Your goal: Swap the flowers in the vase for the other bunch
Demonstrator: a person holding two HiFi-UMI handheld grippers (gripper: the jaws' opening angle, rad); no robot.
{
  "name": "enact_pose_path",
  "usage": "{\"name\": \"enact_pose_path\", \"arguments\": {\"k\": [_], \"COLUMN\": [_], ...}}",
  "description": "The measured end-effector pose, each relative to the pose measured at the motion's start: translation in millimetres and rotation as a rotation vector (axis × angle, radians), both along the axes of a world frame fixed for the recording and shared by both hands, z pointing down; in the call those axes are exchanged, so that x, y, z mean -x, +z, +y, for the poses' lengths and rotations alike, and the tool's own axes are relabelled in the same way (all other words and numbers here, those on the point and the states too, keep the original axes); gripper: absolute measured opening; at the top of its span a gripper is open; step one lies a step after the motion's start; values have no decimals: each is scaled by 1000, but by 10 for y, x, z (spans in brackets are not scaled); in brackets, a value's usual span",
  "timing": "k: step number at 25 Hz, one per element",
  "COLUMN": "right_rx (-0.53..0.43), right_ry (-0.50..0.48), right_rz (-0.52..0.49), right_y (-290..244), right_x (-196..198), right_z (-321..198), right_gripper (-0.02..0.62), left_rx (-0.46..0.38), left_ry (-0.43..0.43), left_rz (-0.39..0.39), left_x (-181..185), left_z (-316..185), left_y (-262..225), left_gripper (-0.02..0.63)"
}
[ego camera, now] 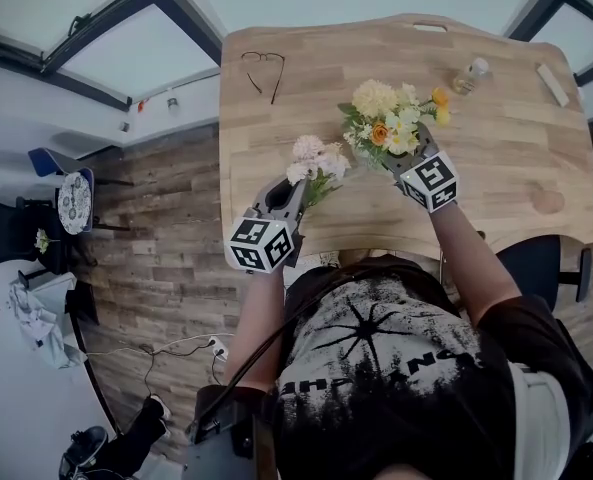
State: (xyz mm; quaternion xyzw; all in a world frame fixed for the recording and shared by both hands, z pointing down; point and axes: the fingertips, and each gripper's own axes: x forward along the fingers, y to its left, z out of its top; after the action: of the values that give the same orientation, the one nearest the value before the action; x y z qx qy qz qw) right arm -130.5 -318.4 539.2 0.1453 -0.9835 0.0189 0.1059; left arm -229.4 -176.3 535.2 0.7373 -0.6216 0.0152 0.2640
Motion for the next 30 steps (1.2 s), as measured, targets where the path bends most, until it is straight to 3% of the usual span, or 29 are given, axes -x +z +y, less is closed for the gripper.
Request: {"name": "enact_pose_path", "arguments": {"k": [21,27,28,30], "right_rx": [46,41,39,36], "right_ry": [31,6,0,-5], "right_rz": [43,2,-2,-15], "right_y": [77,-63,-89,-158], "right_x": [-405,-593,-631,-709], "right_z": [245,402,439,504], "right_gripper": [272,267,253,158], "left_rx": [-30,-41,-42,-45], "left_ry": [-34,-59,-64,-77], "left_rz": [-32,-39,-41,-47], "left_x": [-94,-160,-175,-198], "left_z": [139,217,231,252], "left_y": [-114,-126,-125,-133], "left_gripper": [58,58,58,58]}}
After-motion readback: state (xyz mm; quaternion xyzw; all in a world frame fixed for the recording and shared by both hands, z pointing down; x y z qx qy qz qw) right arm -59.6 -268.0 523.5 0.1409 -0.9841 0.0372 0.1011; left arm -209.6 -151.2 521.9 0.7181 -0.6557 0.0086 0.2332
